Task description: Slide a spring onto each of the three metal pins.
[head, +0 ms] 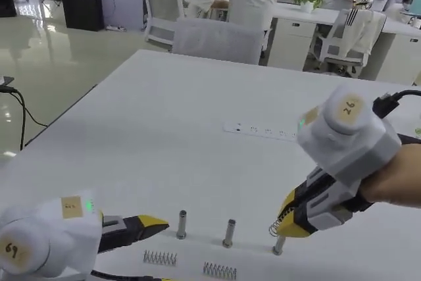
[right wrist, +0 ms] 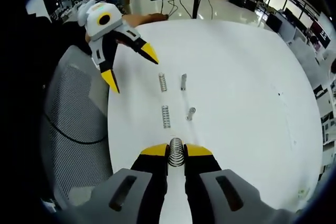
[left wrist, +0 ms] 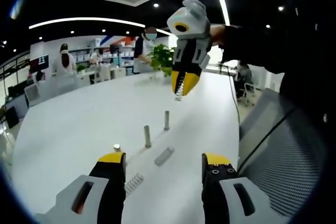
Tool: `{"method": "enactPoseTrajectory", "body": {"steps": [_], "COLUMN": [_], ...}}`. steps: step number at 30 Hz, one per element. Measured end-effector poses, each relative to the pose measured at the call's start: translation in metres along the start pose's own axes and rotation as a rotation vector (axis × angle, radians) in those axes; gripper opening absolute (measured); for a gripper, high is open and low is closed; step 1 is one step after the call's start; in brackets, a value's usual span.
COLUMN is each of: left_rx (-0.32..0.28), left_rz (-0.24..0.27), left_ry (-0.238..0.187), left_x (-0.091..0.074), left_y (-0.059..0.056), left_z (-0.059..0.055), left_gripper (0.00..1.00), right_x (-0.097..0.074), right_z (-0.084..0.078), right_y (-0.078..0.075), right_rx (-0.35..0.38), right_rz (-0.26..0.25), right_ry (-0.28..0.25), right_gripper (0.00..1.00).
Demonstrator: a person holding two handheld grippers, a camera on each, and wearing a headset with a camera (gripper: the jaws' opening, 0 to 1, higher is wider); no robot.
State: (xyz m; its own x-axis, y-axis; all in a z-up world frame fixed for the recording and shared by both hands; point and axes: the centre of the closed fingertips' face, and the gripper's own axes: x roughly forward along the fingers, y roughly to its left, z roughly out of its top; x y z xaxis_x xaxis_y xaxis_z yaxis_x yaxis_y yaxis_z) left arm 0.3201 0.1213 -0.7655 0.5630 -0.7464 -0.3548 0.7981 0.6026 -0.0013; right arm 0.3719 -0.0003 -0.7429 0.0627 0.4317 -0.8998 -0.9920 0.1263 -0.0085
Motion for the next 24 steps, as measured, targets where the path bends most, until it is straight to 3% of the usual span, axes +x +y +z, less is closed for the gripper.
{"method": "enactPoseTrajectory", "body": {"steps": [10,24], "left_rx": [-0.004,-0.011], "left_rz": [0.023,0.044], "left_ry": [0.006,-0.011], "left_x": [-0.007,-0.008], "left_y": [-0.006,-0.008], "left_z": [-0.006,-0.001], "left_gripper": [0.58,0.61], "right_x": [0.005,0.03], "right_z": [-0.02,-0.035], "right_y": [-0.022,-0.04], "right_rx": [0.003,0.005], "right_rz": [-0.029,-0.005], "right_ry": [0.091,0.171], "right_gripper": [0.08,0.08]}}
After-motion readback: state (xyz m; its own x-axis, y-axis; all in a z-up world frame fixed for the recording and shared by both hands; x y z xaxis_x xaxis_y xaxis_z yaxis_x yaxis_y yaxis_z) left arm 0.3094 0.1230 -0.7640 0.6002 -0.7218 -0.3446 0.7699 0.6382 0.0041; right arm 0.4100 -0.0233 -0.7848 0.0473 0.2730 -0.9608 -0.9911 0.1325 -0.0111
